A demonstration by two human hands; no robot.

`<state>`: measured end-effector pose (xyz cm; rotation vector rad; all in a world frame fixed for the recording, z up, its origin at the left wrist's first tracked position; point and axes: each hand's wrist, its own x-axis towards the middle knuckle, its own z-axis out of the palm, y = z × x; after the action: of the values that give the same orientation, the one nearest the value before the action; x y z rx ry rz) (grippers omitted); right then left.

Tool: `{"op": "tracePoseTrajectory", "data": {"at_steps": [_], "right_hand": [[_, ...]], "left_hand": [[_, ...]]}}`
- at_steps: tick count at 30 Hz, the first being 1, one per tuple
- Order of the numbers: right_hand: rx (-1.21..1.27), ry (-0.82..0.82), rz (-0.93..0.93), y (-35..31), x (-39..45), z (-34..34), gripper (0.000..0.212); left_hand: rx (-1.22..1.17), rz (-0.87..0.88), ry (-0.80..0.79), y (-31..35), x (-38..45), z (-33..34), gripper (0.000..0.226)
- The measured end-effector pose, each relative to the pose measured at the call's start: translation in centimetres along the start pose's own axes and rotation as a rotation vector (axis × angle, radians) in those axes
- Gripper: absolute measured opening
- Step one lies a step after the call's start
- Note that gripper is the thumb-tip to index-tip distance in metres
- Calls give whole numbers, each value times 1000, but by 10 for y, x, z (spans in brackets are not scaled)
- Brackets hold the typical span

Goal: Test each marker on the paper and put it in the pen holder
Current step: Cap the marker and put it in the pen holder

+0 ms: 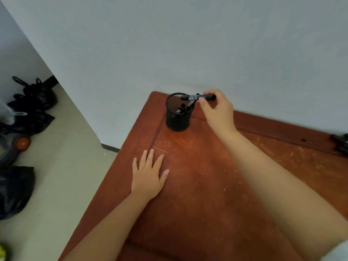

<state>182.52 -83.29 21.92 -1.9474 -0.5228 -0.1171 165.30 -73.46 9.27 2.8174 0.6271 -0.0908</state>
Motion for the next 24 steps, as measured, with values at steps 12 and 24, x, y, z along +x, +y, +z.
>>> {"op": "tracePoseTrajectory", "data": {"at_steps": [12, 24], "right_hand": [[-350, -429, -2, 26, 27, 50, 43], [-261, -272, -33, 47, -19, -24, 42]], "left_hand": [[42, -5, -88, -5, 2, 0, 58], [-28, 44, 61, 24, 5, -11, 43]]}}
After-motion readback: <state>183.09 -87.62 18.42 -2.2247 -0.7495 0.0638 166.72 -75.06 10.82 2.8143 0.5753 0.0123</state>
